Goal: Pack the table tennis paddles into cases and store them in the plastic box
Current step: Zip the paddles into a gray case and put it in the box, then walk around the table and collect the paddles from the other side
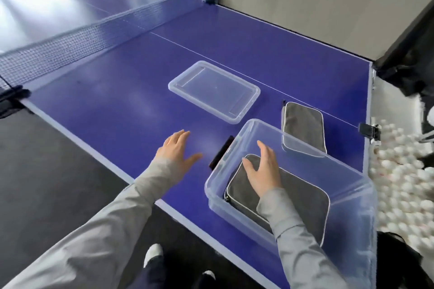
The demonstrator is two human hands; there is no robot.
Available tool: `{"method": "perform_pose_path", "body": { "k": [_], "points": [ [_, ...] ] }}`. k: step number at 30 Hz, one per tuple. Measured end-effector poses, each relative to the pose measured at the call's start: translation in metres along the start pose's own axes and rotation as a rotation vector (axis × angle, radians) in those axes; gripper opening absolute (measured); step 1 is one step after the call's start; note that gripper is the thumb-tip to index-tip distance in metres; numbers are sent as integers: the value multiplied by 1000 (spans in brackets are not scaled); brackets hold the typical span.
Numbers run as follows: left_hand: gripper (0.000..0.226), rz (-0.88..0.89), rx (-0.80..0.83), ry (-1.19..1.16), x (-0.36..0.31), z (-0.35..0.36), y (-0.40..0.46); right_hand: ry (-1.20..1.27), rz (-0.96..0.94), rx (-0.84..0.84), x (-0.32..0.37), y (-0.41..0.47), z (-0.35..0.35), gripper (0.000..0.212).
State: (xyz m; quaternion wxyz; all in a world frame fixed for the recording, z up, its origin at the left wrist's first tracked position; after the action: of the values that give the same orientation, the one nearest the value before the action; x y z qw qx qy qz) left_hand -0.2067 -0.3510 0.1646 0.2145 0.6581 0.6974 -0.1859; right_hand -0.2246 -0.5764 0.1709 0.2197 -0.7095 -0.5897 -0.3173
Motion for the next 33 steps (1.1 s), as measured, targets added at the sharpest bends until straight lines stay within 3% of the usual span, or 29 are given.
{"method": "perform_pose_path", "body": {
  "k": [9, 18, 33],
  "points": [
    [76, -279, 61, 162, 158, -22, -38, -183, -348, 279, 97, -17, 134, 55],
    [72, -522, 58, 179, 313, -71, -102, -438, -337, 649, 166, -74, 291, 52],
    [71, -871, 37, 99, 470, -132, -162, -582, -400, 870, 258, -118, 436, 51]
  ]
}}
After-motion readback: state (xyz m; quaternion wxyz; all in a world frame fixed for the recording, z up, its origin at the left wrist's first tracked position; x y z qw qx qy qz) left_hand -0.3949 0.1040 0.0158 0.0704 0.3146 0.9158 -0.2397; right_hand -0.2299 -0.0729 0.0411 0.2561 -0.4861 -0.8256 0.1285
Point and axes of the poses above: each hand's wrist, its own y-axis towards the middle knuckle, its own z-axis out of the palm, x = y × z, the point moved 2 cm from there along y, towards the middle knuckle, and after that the axes turned 8 degrees about -x, right-handed, at the moved point
